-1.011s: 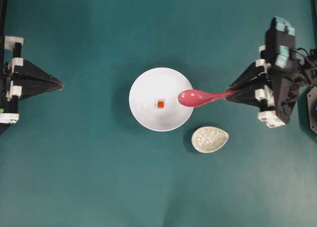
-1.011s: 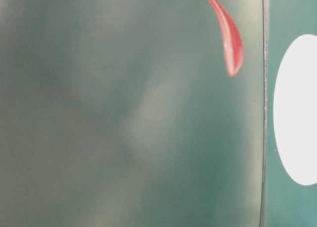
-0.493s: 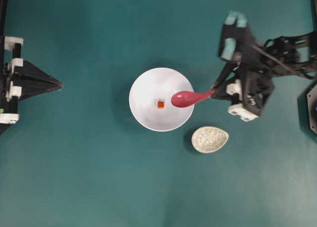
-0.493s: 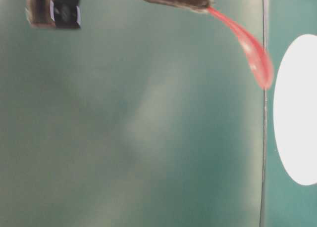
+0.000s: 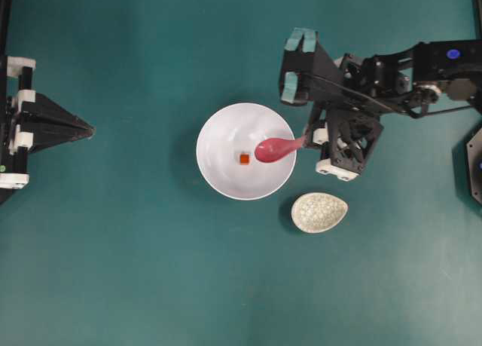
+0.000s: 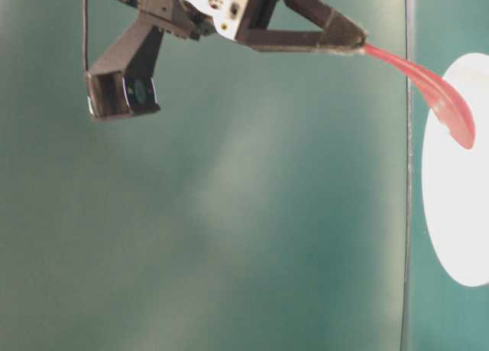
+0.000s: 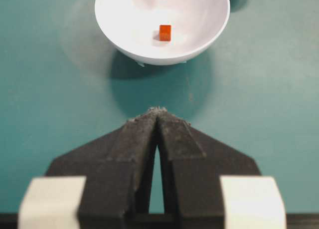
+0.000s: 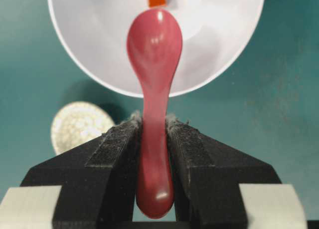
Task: Grip the spoon and scoop the red block from the bowl with right arm.
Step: 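Lower the spoon bowl into the white bowl beside the red cube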
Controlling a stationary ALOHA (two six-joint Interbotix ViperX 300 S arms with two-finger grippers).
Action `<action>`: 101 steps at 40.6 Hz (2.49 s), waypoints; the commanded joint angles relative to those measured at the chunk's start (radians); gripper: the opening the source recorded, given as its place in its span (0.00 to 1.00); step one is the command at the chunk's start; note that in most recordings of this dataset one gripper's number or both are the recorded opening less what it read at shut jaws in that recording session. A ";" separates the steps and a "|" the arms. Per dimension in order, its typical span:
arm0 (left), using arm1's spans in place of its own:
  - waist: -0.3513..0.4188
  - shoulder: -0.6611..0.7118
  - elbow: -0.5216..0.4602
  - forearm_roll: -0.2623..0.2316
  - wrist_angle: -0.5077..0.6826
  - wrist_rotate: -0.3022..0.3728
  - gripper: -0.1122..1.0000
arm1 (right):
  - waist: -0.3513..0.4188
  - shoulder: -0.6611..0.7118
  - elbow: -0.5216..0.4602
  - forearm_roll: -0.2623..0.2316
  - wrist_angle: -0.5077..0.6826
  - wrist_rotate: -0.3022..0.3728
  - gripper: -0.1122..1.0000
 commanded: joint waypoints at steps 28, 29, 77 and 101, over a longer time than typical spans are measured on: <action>0.003 -0.025 -0.029 0.002 -0.009 0.000 0.10 | -0.003 0.064 -0.037 -0.017 -0.029 0.002 0.32; 0.003 -0.025 -0.031 0.002 -0.008 0.000 0.10 | -0.003 0.066 -0.035 -0.017 -0.029 0.002 0.32; -0.031 -0.028 -0.031 0.003 0.028 0.002 0.10 | 0.031 0.152 -0.086 -0.015 -0.097 0.005 0.32; -0.031 -0.029 -0.031 0.003 0.035 0.002 0.10 | 0.037 0.181 -0.114 -0.014 -0.161 0.014 0.32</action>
